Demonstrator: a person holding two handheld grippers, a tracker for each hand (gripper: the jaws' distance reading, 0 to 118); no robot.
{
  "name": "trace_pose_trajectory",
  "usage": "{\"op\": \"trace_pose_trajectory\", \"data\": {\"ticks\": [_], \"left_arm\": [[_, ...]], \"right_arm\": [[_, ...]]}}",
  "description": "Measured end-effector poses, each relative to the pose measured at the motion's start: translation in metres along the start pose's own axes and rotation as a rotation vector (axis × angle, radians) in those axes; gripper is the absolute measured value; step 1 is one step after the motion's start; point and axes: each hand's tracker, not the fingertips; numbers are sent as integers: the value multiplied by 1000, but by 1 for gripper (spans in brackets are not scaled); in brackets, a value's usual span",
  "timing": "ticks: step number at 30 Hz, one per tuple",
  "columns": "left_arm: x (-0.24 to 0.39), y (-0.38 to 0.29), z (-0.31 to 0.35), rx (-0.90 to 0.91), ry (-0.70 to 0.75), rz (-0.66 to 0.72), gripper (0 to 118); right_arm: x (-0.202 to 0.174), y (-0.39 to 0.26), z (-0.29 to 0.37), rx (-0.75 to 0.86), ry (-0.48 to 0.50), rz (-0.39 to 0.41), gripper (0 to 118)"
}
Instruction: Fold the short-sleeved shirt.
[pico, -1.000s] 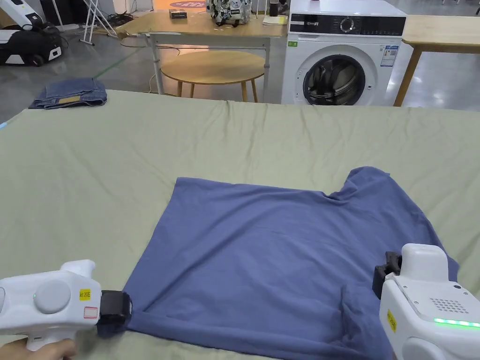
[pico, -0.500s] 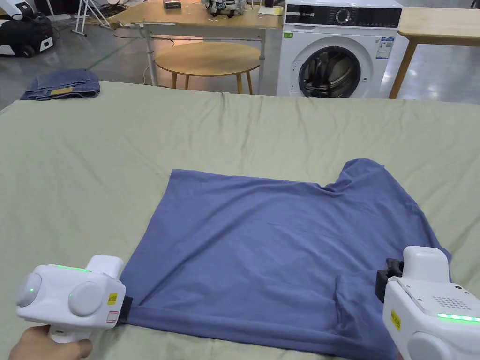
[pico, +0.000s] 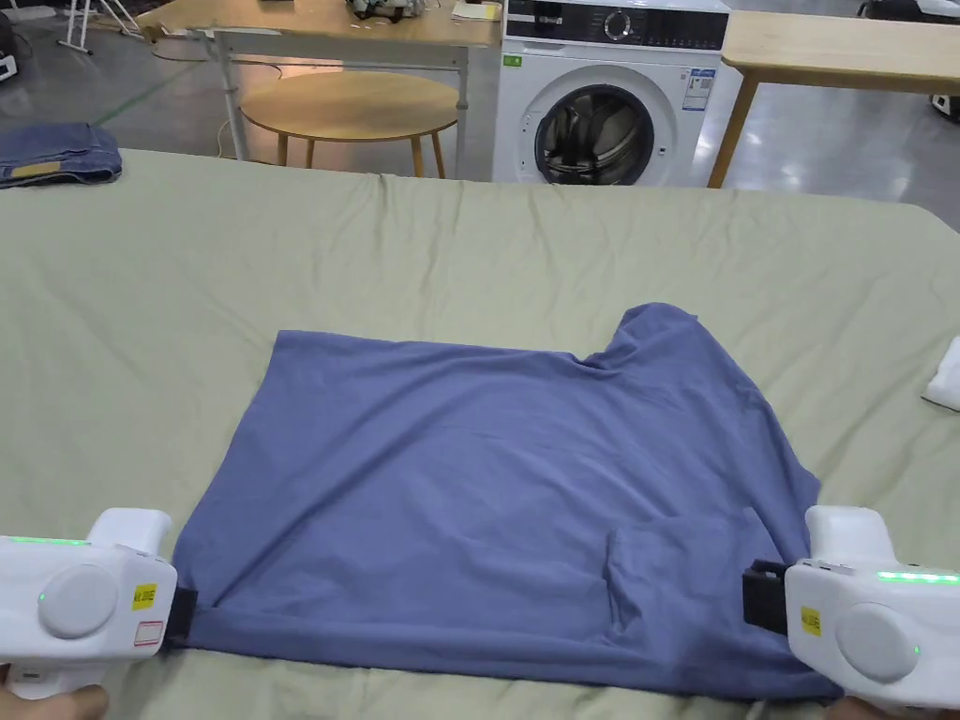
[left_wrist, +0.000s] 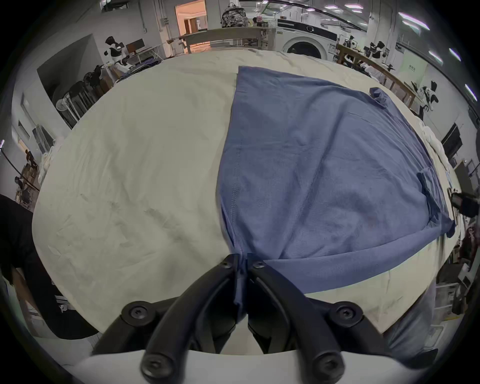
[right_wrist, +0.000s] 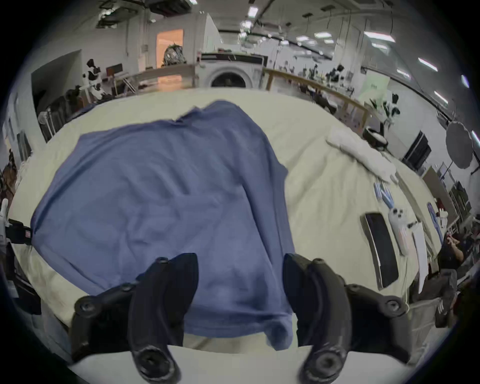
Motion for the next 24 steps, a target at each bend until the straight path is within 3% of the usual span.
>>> {"op": "trace_pose_trajectory", "data": {"ticks": [7,11,13,14,17,24], "left_arm": [[5,-4,6,1,0,6,1],[5,-4,8,2,-3,13,1],[5,-6,9,3,-5,17,1],[5,-6,10,4,-6,16,1],[3,-5,11,5,-14,21,1],[-3,-2,30,75,-50,57,1]], "right_arm": [[23,-23,-30,-172,26,-25,70],[20,-33,-31,-169,75,-38,43],[20,-30,-30,-170,132,-55,17],[18,-29,-26,-169,158,-80,11],[17,-29,-25,-160,136,-33,9],[24,-24,4,-86,143,-54,9]]}}
